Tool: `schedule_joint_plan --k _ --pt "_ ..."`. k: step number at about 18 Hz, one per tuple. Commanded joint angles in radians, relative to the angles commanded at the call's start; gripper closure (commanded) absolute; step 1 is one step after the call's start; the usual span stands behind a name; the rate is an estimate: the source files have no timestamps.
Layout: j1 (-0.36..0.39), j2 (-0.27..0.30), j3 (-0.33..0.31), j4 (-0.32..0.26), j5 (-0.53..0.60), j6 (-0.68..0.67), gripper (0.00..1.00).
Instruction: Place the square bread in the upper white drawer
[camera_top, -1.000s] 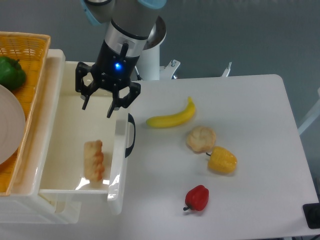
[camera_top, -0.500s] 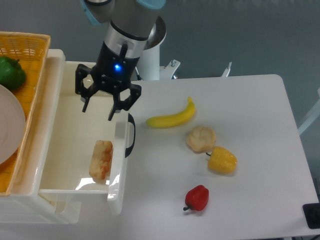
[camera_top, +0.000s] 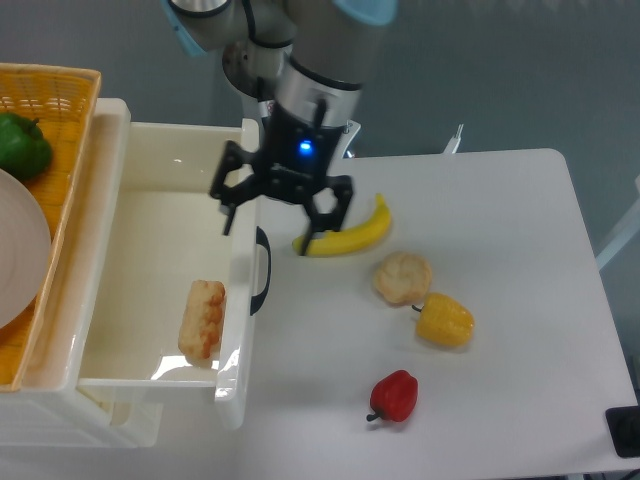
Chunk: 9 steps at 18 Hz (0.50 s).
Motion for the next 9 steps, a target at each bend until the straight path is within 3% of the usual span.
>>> schedule_joint_plan --k 9 --pt "0.014 -0.061 -0.005 -0.017 0.345 0.272 0.0"
